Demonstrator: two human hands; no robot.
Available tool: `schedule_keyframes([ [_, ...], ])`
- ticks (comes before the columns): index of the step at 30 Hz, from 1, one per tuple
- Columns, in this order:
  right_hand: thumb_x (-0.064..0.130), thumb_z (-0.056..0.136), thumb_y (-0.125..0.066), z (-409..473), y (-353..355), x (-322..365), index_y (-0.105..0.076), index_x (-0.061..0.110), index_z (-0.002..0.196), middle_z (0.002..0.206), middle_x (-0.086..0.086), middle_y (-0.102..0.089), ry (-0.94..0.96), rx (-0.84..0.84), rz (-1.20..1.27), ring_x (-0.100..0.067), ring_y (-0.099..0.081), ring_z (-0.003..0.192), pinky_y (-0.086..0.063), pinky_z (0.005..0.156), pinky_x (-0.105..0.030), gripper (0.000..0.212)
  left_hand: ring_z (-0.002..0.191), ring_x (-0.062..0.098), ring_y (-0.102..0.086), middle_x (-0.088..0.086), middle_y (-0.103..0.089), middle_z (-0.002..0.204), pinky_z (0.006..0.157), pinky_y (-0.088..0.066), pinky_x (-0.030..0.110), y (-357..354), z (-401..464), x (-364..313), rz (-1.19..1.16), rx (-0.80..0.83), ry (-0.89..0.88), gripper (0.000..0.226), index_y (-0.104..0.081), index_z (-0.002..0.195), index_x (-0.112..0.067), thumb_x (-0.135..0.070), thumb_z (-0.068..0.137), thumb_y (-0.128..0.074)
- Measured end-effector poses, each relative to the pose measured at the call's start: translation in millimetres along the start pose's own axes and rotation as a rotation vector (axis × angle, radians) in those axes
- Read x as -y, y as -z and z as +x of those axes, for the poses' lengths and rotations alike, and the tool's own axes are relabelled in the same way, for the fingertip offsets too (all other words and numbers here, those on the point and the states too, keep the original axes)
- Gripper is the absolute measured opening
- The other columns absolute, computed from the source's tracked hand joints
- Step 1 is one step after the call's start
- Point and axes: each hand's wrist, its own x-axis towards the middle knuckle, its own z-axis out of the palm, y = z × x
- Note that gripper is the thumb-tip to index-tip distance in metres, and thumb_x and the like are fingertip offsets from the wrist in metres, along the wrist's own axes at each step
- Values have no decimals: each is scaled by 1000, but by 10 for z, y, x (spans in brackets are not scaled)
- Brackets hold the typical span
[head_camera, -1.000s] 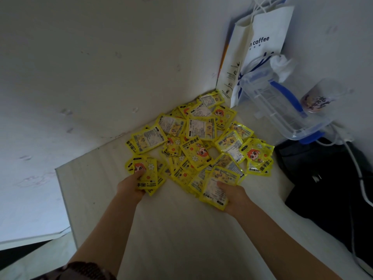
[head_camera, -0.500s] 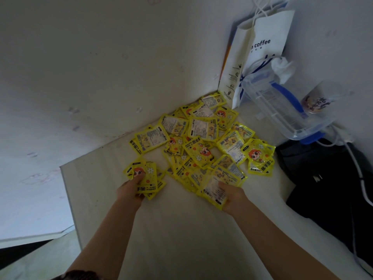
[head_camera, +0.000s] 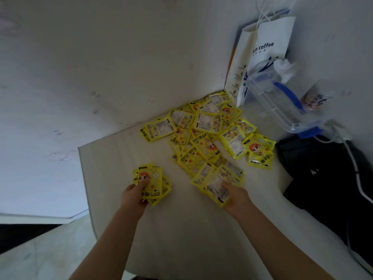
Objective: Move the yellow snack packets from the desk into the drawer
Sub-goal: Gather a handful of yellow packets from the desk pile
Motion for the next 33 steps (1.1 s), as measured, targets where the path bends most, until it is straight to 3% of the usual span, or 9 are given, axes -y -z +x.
schedule_keyframes([
  [4, 8, 88, -64, -113, 185, -157, -49, -5, 129, 127, -23, -57, 41, 27, -35, -38, -59, 112, -48, 97, -54, 46, 94, 33, -63, 24, -62, 117, 76, -51, 43, 136, -270, 234, -1, 27, -34, 28, -57, 111, -1, -7, 86, -67],
  [6, 6, 90, -62, -195, 328, -237, -56, -5, 121, 117, -24, -63, 32, 60, -31, -38, -64, 101, -51, 89, -54, 34, 88, 32, -63, 24, -62, 114, 74, -51, 43, 202, -430, 403, -1, 35, -45, 17, -58, 101, -3, -7, 86, -66],
  [10, 4, 90, -61, -280, 596, -361, -60, -4, 112, 95, -22, -67, 20, 92, -4, -34, -66, 79, -54, 69, -46, 24, 90, 34, -63, 23, -63, 109, 74, -52, 43, 311, -698, 727, -24, 38, -42, 32, -55, 116, 1, -8, 87, -66],
  [16, 4, 89, -61, -447, 935, -581, -61, -2, 116, 110, -26, -66, 41, 121, -9, -41, -66, 97, -50, 90, -59, 27, 86, 32, -65, 22, -66, 105, 70, -53, 40, 410, -1011, 1053, 15, 85, -57, 23, -60, 104, -1, -10, 85, -68],
  [19, 6, 89, -62, -552, 1101, -727, -62, 0, 114, 108, -24, -67, 74, 116, -21, -40, -66, 98, -51, 89, -60, 26, 89, 34, -65, 24, -65, 110, 73, -53, 43, 462, -1135, 1151, 68, 131, -88, 37, -57, 117, 4, -11, 85, -69],
  [24, 8, 89, -63, -769, 1395, -1096, -65, 1, 103, 90, -16, -71, 126, 51, -18, -31, -70, 78, -56, 62, -39, 16, 105, 41, -64, 26, -63, 118, 89, -50, 58, 622, -1313, 1287, 166, 193, -95, 56, -45, 134, 1, -12, 85, -70],
  [28, 8, 88, -65, -994, 1560, -1540, -65, 2, 88, 79, -12, -71, 152, -5, 48, -27, -70, 62, -53, 47, -33, 6, 96, 37, -67, 25, -66, 112, 80, -54, 50, 902, -1423, 1415, 247, 282, -97, 44, -52, 125, 3, -10, 86, -68],
  [30, 8, 89, -63, -1109, 1632, -1842, -65, 1, 91, 86, -15, -70, 150, -24, 103, -29, -69, 69, -55, 54, -38, 7, 98, 36, -67, 25, -66, 114, 84, -55, 50, 1068, -1468, 1482, 303, 335, -98, 46, -52, 127, 2, -12, 86, -68],
  [33, 7, 91, -60, -1303, 1773, -2298, -62, -1, 111, 104, -20, -66, 144, -52, 187, -36, -66, 88, -53, 78, -52, 22, 106, 38, -64, 23, -63, 120, 94, -50, 58, 1296, -1550, 1610, 361, 393, -85, 59, -43, 138, 1, -13, 86, -69],
])
